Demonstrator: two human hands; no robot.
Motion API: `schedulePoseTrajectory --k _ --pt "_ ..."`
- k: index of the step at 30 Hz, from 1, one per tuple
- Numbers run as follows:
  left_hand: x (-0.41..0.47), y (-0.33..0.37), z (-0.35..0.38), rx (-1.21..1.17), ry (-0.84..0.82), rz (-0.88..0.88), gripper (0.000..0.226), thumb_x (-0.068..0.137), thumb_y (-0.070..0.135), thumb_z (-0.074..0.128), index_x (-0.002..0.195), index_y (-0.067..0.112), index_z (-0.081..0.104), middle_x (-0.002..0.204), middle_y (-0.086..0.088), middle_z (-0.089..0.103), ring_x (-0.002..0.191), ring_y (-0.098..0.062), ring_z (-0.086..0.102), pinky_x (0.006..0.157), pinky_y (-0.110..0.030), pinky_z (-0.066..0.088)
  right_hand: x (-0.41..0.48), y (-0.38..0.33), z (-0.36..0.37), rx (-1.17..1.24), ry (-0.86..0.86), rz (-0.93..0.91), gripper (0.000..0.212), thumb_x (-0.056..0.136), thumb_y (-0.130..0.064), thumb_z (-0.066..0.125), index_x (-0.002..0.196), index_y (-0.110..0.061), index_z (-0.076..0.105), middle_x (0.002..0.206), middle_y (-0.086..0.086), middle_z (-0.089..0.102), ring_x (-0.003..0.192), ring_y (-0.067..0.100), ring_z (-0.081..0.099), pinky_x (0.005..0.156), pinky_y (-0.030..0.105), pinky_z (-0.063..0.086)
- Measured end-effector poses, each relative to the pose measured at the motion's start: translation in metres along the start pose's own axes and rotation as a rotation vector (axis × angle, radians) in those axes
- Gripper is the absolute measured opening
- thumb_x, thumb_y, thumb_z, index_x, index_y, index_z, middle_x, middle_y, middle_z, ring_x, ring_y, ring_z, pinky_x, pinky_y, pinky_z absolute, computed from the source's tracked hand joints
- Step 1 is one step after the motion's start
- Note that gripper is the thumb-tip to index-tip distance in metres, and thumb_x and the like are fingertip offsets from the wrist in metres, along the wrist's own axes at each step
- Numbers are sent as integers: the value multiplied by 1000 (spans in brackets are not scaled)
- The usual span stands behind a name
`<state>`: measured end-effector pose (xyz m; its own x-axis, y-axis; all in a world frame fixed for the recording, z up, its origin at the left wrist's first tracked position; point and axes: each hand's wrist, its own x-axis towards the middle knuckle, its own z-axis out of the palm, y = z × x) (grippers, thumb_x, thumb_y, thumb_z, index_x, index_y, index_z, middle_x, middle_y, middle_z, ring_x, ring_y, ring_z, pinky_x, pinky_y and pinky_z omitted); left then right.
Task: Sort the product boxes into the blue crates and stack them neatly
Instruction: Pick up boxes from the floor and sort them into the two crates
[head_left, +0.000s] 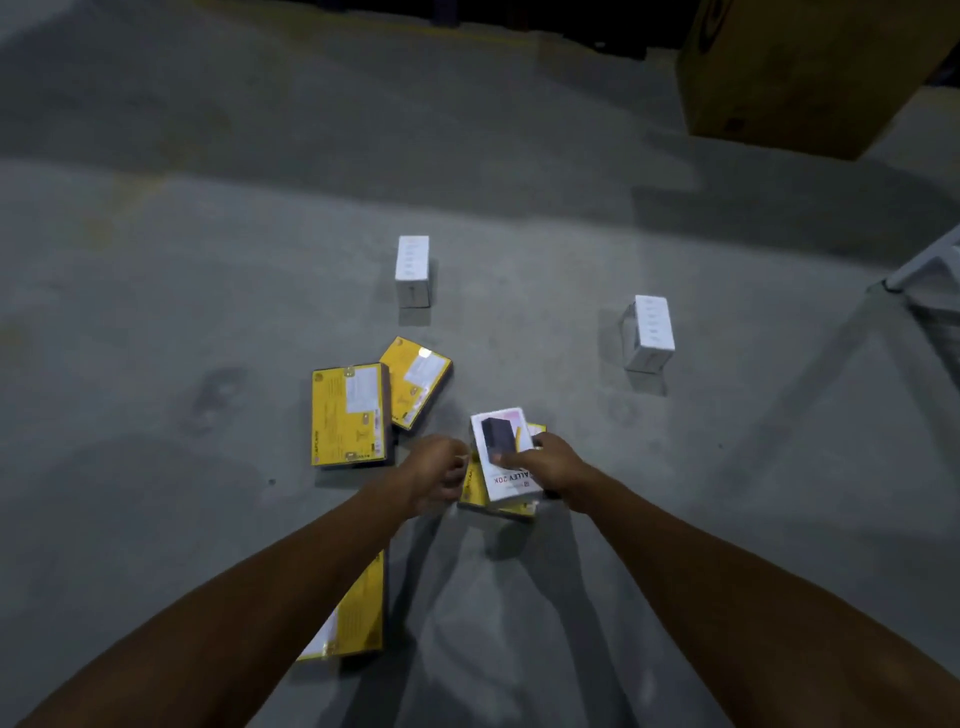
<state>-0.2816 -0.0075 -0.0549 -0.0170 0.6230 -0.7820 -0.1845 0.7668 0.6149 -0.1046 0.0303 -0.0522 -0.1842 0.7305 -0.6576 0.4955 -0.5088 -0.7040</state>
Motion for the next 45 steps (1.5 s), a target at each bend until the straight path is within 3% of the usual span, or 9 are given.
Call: schedulePoseTrajectory --k 7,17,22,25,30,32,36,40,45 --pt "-11 -15 -25 -99 12 -77 25 92 39 50 82 17 57 69 0 52 56 -15 47 51 -21 36 28 14 43 37 -93 -5 89 45 -45 96 118 -5 65 102 12 74 87 23 75 76 42 61" --pt "-34 13 -104 103 104 -40 74 68 87 54 77 13 50 62 -4 31 51 -16 27 50 -24 23 5 -25 83 409 -291 222 30 88 -43 65 79 -15 61 47 -1 61 29 7 50 33 14 38" --pt "-47 5 -135 211 121 -74 95 71 91 40 93 3 65 84 -12 57 72 -23 53 69 -30 42 -10 -20 103 403 -322 223 30 85 -50 65 91 -21 68 89 4 72 72 17 65 56 23 48" --pt "-58 -5 -148 231 158 -90 100 76 91 28 101 3 68 103 -13 66 97 -27 59 100 -43 45 -20 -18 110 366 -398 242 29 83 -49 65 85 -20 66 87 5 69 72 19 60 57 25 48" --pt "-70 -33 -163 175 238 -182 89 88 80 16 92 7 66 136 -21 49 131 -40 43 105 -50 39 -37 -10 132 321 -503 262 22 84 -38 66 89 -16 67 85 7 72 70 21 66 65 31 52" --pt "-73 -50 -161 151 235 -250 83 93 74 14 90 6 62 132 -23 51 126 -39 47 103 -48 40 -42 -4 144 276 -510 269 18 88 -34 64 89 -16 67 79 6 72 60 17 66 57 26 50" --pt "-70 -74 -150 -26 209 -251 75 89 74 37 108 9 69 106 -19 70 92 -30 66 86 -39 53 -43 0 163 208 -476 213 20 82 -35 72 93 -18 70 88 7 75 84 24 68 97 46 48" --pt "-16 -109 -172 -85 227 -259 122 34 102 54 127 22 63 111 -14 73 97 -40 71 89 -59 52 -43 -4 165 219 -448 224 20 83 -37 70 90 -19 68 79 3 74 73 19 66 79 34 49" --pt "-68 -72 -141 -94 210 -122 65 81 70 58 106 11 73 95 -13 74 82 -28 71 70 -31 55 -36 -7 143 450 -376 282 24 81 -43 66 79 -19 68 73 3 71 65 19 62 63 25 44"
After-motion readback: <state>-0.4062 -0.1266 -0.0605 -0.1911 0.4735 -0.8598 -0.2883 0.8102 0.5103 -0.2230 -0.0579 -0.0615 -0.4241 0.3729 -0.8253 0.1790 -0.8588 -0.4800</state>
